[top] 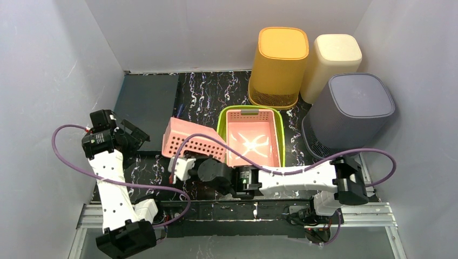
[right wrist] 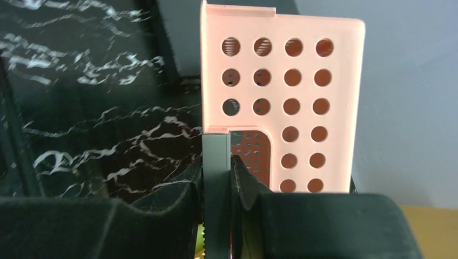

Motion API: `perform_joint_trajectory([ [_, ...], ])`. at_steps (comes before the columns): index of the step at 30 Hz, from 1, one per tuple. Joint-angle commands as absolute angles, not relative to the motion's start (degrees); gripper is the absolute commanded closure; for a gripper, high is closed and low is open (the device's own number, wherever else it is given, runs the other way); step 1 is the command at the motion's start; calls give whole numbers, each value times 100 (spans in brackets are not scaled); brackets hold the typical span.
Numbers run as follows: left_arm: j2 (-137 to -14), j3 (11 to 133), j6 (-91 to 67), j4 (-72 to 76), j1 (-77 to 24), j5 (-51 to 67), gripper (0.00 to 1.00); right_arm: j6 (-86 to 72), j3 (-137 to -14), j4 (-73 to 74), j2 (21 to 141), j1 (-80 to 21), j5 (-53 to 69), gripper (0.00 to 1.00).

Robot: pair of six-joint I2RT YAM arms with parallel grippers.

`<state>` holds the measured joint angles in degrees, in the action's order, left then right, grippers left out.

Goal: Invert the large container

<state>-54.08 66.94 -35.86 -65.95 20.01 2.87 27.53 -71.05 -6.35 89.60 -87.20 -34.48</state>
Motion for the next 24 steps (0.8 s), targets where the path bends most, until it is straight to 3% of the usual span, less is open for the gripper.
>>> perform_joint_trajectory([
  [1, -5528, 6793, -3435, -6506, 2244, 1160, 14, 2896, -7265, -97, 9276, -8875, -3237, 99],
  [6, -5563, 6749, -3477, -6400, 2272, 1273, 14, 2549, -7279, 207, 9596, -8925, -2866, 98],
  [16, -5400, 6491, -3712, -6284, 2414, 1424, 14, 1863, -7585, 849, 10423, -8929, -2139, 86],
  [21, -5379, 6367, -3718, -6250, 2426, 1486, 14, 1437, -7697, 1043, 10489, -8921, -2255, 69],
  [24, -5336, 6229, -3746, -6179, 2425, 1538, 14, 1203, -7617, 829, 10310, -8922, -2180, 48],
])
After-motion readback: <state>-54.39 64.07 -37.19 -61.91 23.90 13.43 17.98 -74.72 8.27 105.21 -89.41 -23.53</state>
